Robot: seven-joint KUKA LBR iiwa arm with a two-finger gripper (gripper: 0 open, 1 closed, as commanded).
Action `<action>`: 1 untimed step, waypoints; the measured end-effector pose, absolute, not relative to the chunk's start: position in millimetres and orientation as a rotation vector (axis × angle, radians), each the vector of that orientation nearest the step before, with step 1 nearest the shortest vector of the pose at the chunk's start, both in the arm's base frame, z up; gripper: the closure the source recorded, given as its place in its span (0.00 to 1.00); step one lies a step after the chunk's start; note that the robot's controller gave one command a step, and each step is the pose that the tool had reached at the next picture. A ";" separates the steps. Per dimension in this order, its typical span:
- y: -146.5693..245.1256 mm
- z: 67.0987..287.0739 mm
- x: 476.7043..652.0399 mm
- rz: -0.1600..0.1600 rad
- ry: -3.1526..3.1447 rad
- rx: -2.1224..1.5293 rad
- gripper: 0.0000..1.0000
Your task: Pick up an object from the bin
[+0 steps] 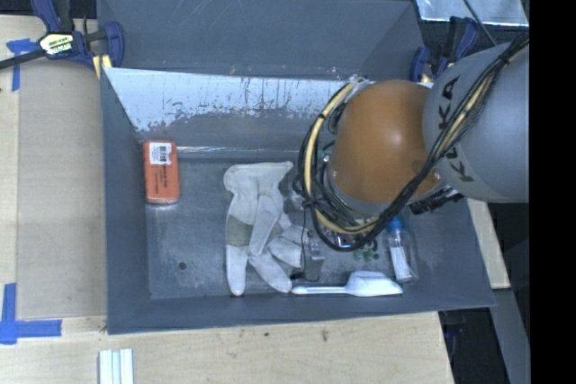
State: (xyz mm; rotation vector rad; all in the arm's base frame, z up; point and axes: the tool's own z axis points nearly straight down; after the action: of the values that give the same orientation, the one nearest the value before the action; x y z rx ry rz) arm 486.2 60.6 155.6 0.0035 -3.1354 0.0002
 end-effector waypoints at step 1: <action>60.4 160.0 487.9 -0.001 -3.144 0.000 0.00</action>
Offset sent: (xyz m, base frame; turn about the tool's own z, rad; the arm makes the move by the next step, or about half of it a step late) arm 0.0166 -0.0232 -0.0815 -0.0322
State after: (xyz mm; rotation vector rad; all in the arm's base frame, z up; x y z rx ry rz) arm 487.9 60.4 160.0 0.0001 -3.1439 -0.0012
